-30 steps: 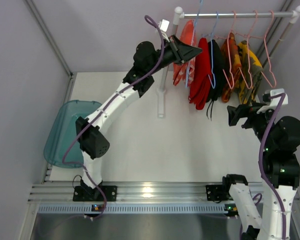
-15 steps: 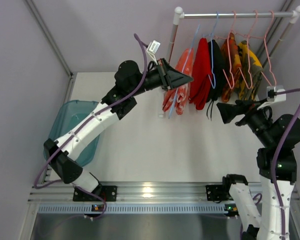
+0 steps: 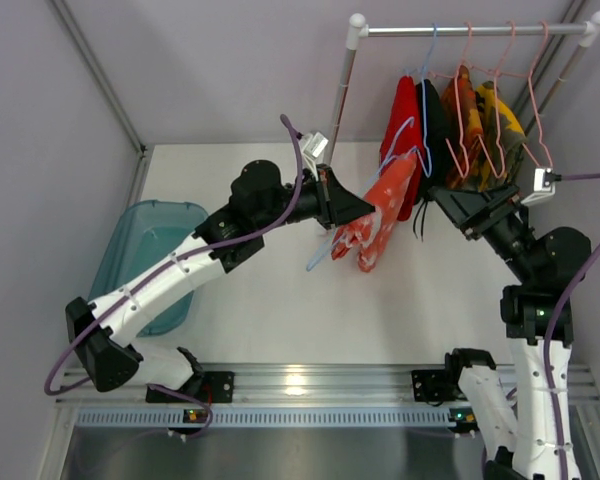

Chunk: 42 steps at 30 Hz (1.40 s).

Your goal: Remove the trousers from the hanger

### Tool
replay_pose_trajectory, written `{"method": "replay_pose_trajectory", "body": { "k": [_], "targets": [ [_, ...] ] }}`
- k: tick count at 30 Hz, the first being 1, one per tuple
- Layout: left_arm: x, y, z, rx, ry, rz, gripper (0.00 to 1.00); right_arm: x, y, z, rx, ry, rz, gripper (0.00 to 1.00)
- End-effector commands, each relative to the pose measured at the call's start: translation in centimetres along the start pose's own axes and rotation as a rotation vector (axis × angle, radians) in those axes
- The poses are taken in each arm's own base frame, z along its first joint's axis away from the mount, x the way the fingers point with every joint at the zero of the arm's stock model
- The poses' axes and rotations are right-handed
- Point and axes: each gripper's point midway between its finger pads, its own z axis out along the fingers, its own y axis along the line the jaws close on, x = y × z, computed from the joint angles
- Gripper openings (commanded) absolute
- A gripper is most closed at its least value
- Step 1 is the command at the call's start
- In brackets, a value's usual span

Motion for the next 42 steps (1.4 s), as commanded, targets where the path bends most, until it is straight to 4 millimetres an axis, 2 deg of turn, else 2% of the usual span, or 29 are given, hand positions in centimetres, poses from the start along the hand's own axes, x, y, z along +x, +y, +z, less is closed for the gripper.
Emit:
{"method": "replay_pose_trajectory", "body": {
  "k": [1,6,10,12,17,22,26,31,37,38,42],
  "targets": [
    [-7.4,-6.0,-2.5,0.148,-0.270,0.259,0.00,-2.6,4.6,0.6,-0.137,-0.066,0.054,0.77],
    [-8.0,-5.8,-2.3,0.127,-0.294,0.274,0.00,-1.5,3.5,2.4,-0.109,-0.014,0.132,0.73],
    [-8.5,-5.5,-2.4,0.102,-0.312,0.279,0.00,0.1,5.3,3.8,-0.173,0.047,0.138,0.69],
    [-8.6,-5.4,-2.4,0.092,-0.315,0.261,0.00,1.7,6.1,4.7,-0.201,0.101,0.150,0.68],
    [-8.7,-5.3,-2.8,0.079,-0.320,0.248,0.00,4.1,6.0,6.5,-0.209,0.181,0.192,0.65],
    [-7.7,-4.6,-2.9,0.069,-0.306,0.228,0.00,4.3,7.5,8.0,-0.241,0.192,0.225,0.60],
    [-7.6,-4.6,-3.1,0.074,-0.308,0.218,0.00,5.1,6.2,10.1,-0.168,0.219,0.269,0.55],
    [-7.1,-4.5,-3.2,0.072,-0.297,0.214,0.00,5.0,7.2,11.7,-0.168,0.232,0.269,0.49],
    [-7.1,-4.3,-2.8,0.061,-0.295,0.218,0.00,6.6,7.8,13.2,-0.154,0.281,0.269,0.35],
    [-7.2,-4.2,-2.7,0.052,-0.296,0.226,0.00,6.9,7.4,13.7,-0.141,0.285,0.270,0.33],
    [-5.3,-4.6,-1.5,0.051,-0.252,0.246,0.00,6.8,8.3,14.5,-0.160,0.287,0.251,0.26]
  ]
}}
